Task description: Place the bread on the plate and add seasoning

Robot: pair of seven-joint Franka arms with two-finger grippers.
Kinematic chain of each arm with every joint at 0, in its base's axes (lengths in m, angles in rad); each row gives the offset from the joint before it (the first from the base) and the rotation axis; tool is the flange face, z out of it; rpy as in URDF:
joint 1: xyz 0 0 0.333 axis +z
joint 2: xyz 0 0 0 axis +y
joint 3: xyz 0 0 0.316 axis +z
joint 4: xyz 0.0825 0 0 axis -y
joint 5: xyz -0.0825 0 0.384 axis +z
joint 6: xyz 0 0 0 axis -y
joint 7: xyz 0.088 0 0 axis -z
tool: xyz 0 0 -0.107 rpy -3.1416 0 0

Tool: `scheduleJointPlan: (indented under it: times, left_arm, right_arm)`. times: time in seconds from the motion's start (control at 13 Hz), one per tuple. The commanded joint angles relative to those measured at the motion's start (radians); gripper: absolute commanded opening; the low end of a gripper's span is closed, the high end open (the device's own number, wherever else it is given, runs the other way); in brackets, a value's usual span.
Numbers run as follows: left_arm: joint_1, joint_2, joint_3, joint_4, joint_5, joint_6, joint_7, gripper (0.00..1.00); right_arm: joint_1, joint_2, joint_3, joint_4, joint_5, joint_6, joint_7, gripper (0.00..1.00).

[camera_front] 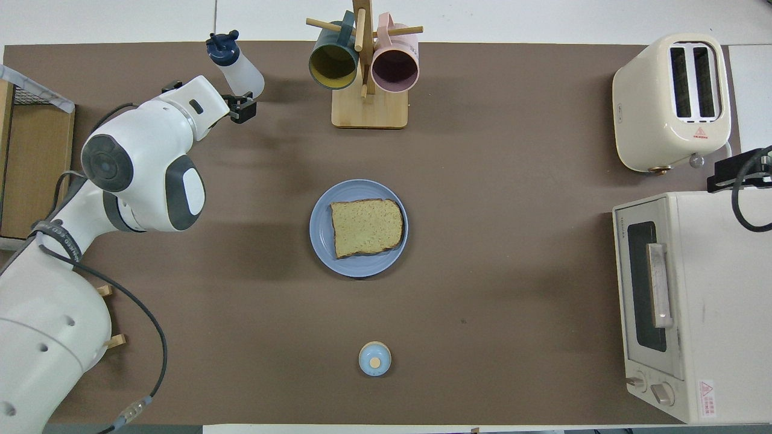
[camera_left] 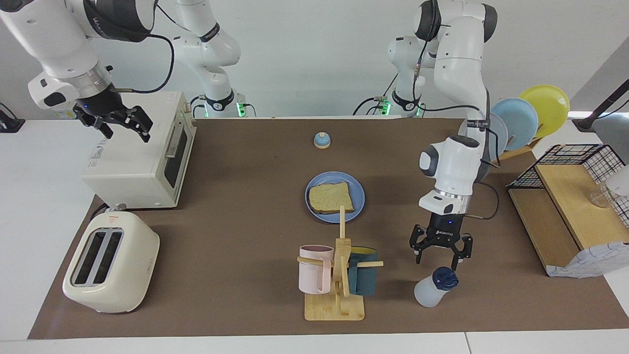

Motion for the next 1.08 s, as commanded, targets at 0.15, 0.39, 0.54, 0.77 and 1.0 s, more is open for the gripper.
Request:
scheduleJointPlan:
  times: [0.15,0.39,0.54,0.77,1.0]
  left_arm:
    - [-0.045,-0.288,0.0,-0.111,0.002,-0.388,-0.074,1.0]
    - [-0.039,-0.371,0.003,0.009,0.012,-0.716,-0.083,1.0]
    - [-0.031,-0.378,0.004,0.121,0.013,-0.913,-0.085,1.0]
    - [-0.02,-0.401,0.012,0.229,0.059,-1.113,-0.082,1.0]
    - [-0.009,-0.47,0.014,0.215,0.061,-1.179,-0.083,1.0]
  right_arm:
    - [-0.003,-0.02,0.002,-0.023,0.001,0.006,-0.017,1.0]
    - [-0.003,-0.02,0.002,-0.023,0.001,0.006,-0.017,1.0]
    - [-0.003,-0.02,0.002,-0.023,0.001,0.006,-0.017,1.0]
    - [-0.003,-0.02,0.002,-0.023,0.001,0.006,-0.017,1.0]
    - [-0.003,-0.02,0.002,-0.023,0.001,0.006,-0.017,1.0]
